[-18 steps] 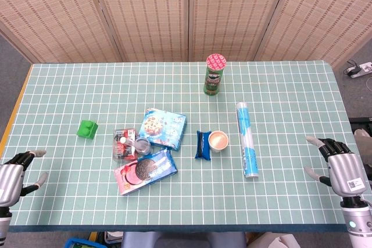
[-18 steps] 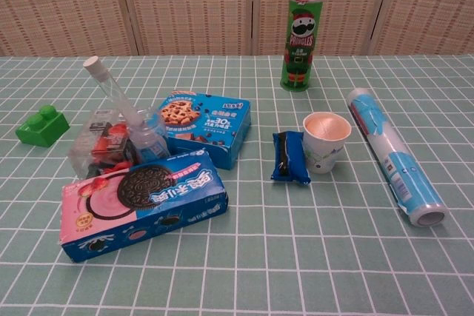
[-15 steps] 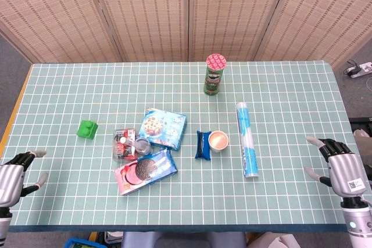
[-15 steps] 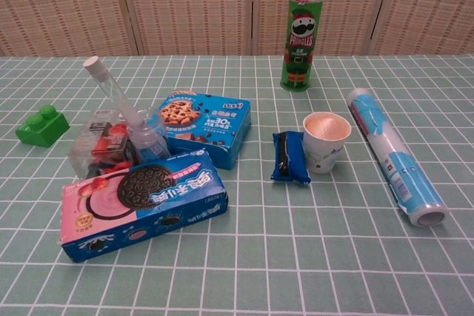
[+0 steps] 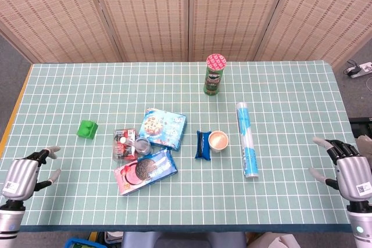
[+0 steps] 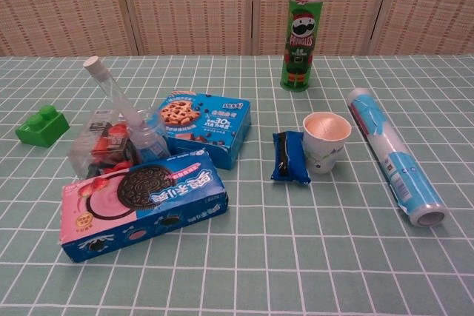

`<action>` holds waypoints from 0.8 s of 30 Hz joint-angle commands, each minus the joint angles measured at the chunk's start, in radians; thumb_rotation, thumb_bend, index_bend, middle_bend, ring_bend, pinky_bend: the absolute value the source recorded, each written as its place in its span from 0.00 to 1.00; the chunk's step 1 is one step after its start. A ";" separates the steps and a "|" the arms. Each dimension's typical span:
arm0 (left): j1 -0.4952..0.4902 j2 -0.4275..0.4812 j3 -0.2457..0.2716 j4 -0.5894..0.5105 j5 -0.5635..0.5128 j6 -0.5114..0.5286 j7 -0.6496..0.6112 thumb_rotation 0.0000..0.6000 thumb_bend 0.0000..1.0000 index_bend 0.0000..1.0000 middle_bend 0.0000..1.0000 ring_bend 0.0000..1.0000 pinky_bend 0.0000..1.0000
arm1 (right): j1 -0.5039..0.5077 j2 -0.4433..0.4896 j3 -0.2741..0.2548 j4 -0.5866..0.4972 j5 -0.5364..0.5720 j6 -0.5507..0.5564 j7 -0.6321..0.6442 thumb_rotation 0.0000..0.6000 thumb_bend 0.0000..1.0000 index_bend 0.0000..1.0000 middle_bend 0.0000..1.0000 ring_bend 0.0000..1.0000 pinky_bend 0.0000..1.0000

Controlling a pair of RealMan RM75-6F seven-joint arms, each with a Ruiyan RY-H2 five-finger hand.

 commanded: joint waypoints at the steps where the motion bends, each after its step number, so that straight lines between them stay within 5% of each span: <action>1: -0.022 -0.019 -0.007 -0.010 -0.004 -0.025 0.076 1.00 0.29 0.34 0.85 0.86 0.98 | -0.002 0.005 0.003 0.000 0.002 0.003 0.014 1.00 0.05 0.28 0.36 0.29 0.35; 6: -0.060 -0.019 -0.012 -0.070 -0.033 -0.098 0.180 1.00 0.32 0.29 0.99 0.96 1.00 | -0.002 0.015 -0.001 0.003 -0.002 0.000 0.039 1.00 0.05 0.28 0.36 0.29 0.35; 24: -0.198 -0.084 -0.055 -0.179 -0.177 -0.277 0.516 1.00 0.36 0.08 1.00 0.99 1.00 | -0.010 0.040 0.001 0.010 0.007 0.004 0.109 1.00 0.05 0.28 0.36 0.29 0.35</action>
